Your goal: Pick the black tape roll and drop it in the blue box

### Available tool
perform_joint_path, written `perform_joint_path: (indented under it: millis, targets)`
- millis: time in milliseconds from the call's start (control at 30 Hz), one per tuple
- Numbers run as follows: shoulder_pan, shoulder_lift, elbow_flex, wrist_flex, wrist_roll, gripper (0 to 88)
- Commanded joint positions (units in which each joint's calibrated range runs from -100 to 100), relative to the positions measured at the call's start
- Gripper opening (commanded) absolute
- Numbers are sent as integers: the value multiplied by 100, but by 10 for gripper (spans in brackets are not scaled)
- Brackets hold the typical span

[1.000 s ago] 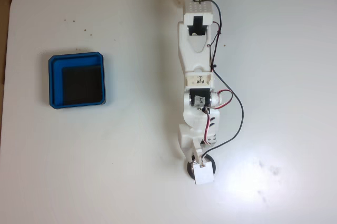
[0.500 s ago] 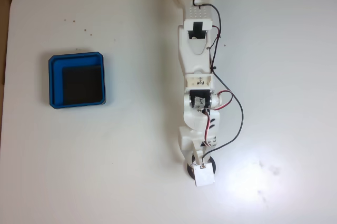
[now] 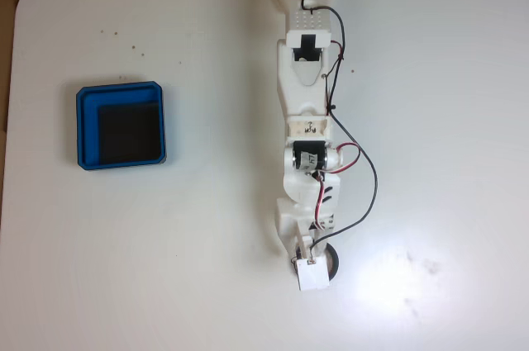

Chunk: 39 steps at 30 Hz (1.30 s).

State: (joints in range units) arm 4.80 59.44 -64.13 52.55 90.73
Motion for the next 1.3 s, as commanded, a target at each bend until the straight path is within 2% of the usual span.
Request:
perform_joint_path:
  millis: [0,400,1267]
  targets:
    - [53,-16,-479,26,-20,149]
    - [53,628,-1368,43,-11,147]
    - [170,971,-1512,51,24,142]
